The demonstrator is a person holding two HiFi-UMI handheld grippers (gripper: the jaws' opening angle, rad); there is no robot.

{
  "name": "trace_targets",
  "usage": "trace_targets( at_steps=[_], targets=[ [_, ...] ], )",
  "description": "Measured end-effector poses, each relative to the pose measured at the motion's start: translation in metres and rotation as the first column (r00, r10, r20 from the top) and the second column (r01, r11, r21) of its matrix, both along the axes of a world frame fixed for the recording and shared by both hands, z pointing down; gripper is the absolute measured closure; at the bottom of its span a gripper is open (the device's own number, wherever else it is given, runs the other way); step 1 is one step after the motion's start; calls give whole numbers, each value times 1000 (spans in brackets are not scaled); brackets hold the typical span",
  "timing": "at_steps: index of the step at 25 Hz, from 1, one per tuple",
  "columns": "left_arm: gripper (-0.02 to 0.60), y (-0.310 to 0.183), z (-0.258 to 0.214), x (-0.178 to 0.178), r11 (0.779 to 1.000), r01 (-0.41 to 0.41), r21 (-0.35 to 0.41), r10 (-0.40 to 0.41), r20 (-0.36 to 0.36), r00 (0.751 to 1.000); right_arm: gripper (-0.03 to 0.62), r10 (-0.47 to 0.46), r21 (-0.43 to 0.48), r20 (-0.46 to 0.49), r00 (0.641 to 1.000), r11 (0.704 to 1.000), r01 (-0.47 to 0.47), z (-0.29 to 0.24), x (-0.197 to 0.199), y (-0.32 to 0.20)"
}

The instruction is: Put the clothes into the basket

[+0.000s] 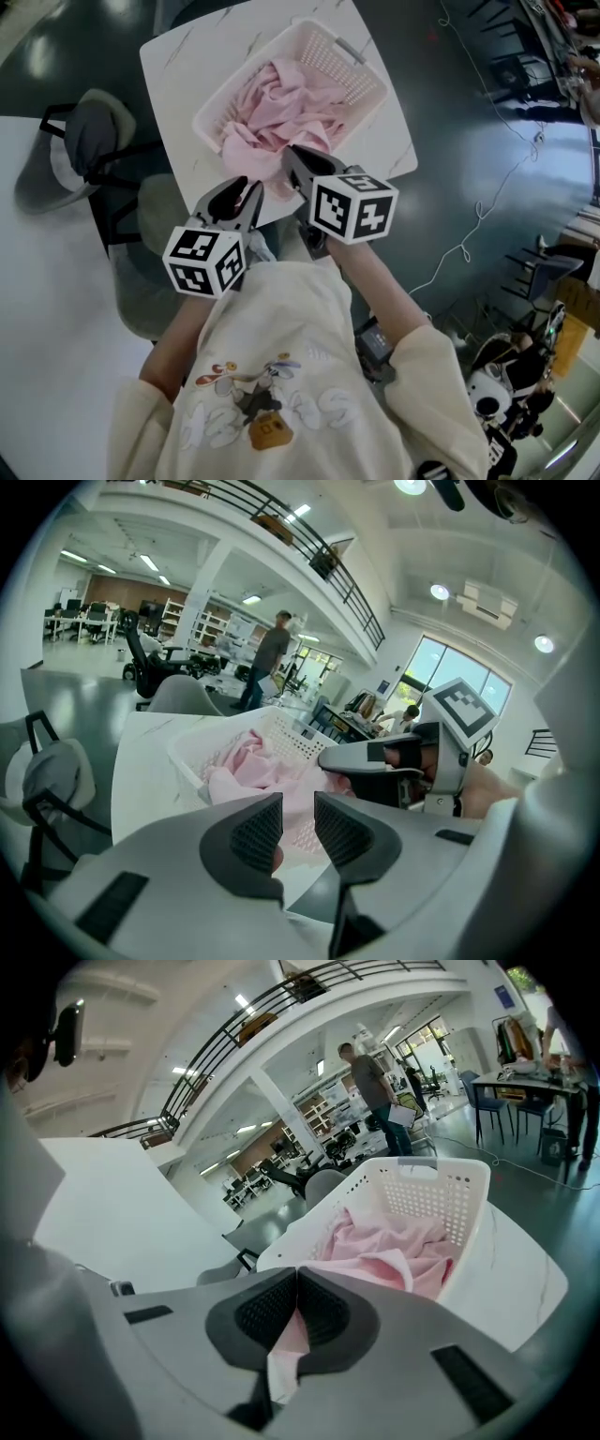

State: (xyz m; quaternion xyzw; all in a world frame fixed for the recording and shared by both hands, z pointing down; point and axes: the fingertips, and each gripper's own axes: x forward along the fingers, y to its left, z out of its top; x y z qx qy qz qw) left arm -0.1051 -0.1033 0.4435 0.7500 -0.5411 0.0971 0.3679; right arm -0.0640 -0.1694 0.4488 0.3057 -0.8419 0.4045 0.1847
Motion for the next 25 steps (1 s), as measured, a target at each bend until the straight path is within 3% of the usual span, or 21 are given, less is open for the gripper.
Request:
trace_targets(
  at_steps=[7,12,20,21,23,25],
  targets=[
    [471,-38,4,-4,1000,10,-14,-10,0,1000,583,-10,-32,-109,994,999,6,39,-1,-56],
    [471,-61,7,-4,1000,16,-27,-16,0,1000,583,-19,-78,-133,991,997,9,50,-9,-85],
    [471,-82,11,-10,998,35,-47,-34,11,999,582,12,-126,-236,972,991,-43,85,-13,-115],
    [471,-84,10,-10,998,36,-47,-36,12,999,568,20,-123,-248,969,991,-52,90,-14,-118],
    [472,-86,10,-11,998,42,-42,-42,15,999,467,24,-133,-246,969,989,-59,97,-18,-122],
    [472,-86,10,-12,998,48,-36,-47,17,999,462,29,-148,-233,972,987,-65,100,-20,-122]
  ],
)
